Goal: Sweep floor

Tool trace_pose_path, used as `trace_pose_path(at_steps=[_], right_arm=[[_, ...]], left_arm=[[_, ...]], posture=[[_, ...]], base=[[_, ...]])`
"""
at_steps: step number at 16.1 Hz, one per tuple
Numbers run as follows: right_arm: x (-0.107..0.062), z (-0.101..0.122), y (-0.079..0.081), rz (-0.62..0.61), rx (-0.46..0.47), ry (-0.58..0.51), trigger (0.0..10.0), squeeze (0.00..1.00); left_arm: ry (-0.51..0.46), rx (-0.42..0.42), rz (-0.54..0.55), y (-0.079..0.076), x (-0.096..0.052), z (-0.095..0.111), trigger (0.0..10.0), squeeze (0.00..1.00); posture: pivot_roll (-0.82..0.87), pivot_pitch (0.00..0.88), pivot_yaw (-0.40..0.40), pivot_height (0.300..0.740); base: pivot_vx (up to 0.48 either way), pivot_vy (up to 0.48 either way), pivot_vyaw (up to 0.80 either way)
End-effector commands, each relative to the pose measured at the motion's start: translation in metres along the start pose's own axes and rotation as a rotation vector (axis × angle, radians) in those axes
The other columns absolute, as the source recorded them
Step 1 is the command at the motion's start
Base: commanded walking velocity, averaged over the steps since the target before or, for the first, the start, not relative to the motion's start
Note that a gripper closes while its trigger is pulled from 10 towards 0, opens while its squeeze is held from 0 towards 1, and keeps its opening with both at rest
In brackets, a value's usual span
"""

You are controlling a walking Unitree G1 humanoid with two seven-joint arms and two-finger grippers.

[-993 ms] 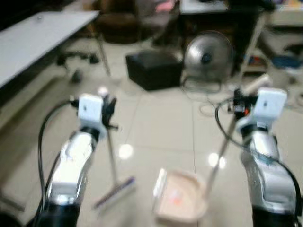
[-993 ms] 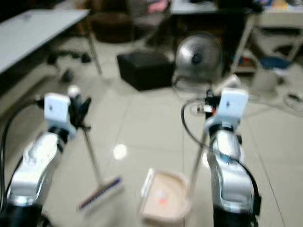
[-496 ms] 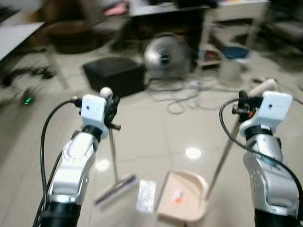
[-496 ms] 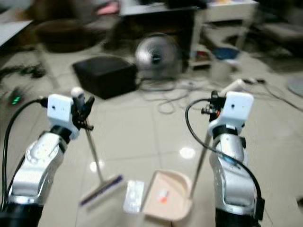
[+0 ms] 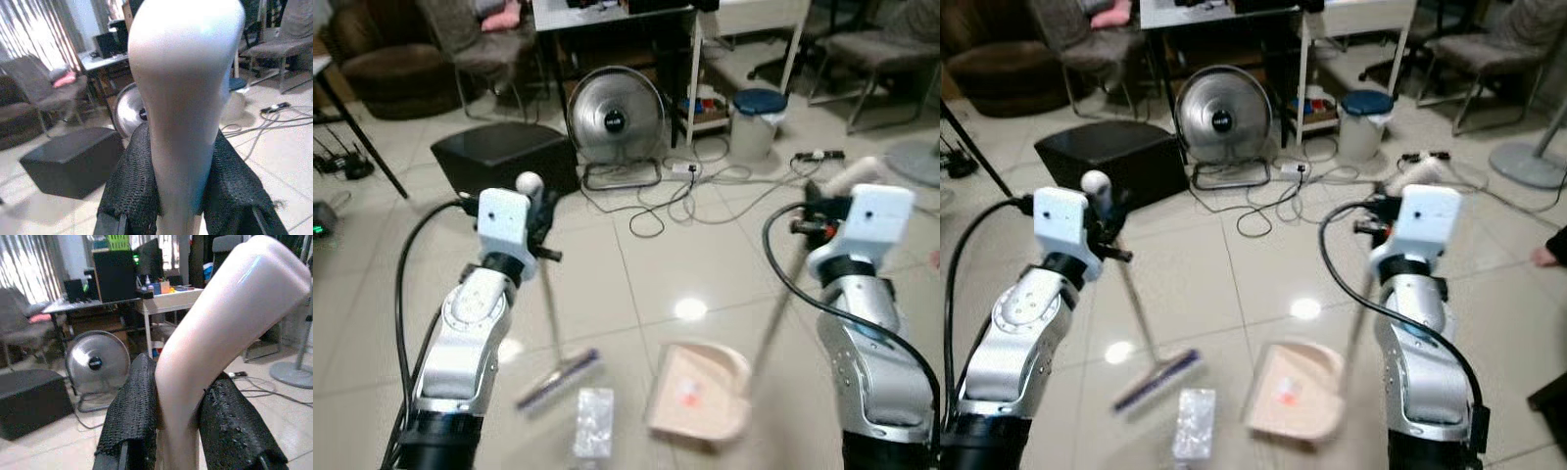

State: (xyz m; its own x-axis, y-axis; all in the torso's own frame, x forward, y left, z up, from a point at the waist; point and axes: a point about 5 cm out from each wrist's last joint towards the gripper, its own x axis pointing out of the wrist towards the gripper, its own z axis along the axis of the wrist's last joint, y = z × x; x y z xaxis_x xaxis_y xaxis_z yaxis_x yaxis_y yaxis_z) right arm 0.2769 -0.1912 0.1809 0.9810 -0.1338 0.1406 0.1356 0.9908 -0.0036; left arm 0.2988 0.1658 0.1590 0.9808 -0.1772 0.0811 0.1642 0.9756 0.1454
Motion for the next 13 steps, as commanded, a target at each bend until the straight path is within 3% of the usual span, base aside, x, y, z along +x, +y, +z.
trace_pose_path(at_steps=[1, 3, 6, 8, 13], right_arm=[[0.002, 0.005, -0.002, 0.005, -0.044, -0.032, 10.0, 0.0], [0.004, 0.003, 0.002, 0.045, -0.092, -0.053, 10.0, 0.0], [0.012, -0.008, 0.007, 0.104, -0.042, -0.068, 10.0, 0.0], [0.015, -0.016, 0.014, 0.176, -0.069, -0.095, 10.0, 0.0], [0.033, -0.029, 0.03, 0.281, -0.133, -0.134, 10.0, 0.0]], left_arm=[[-0.03, 0.016, 0.03, 0.006, 0.001, 0.006, 10.0, 0.0], [-0.021, 0.034, 0.066, 0.012, 0.002, 0.004, 10.0, 0.0], [0.024, 0.001, 0.176, 0.023, 0.01, -0.008, 10.0, 0.0], [0.016, -0.027, 0.244, 0.027, 0.016, -0.016, 10.0, 0.0], [-0.036, 0.014, 0.276, 0.024, 0.038, -0.017, 10.0, 0.0]], posture=[[-0.04, 0.0, 0.07, 0.74], [-0.02, 0.0, 0.073, 0.74], [0.01, 0.032, 0.066, 0.74], [0.03, 0.088, 0.066, 0.74], [0.1, 0.227, 0.093, 0.74]], base=[[0.0, 0.0, 0.0], [0.0, 0.0, 0.0], [0.0, 0.0, 0.0], [0.0, 0.0, 0.0], [0.0, 0.0, 0.0]])
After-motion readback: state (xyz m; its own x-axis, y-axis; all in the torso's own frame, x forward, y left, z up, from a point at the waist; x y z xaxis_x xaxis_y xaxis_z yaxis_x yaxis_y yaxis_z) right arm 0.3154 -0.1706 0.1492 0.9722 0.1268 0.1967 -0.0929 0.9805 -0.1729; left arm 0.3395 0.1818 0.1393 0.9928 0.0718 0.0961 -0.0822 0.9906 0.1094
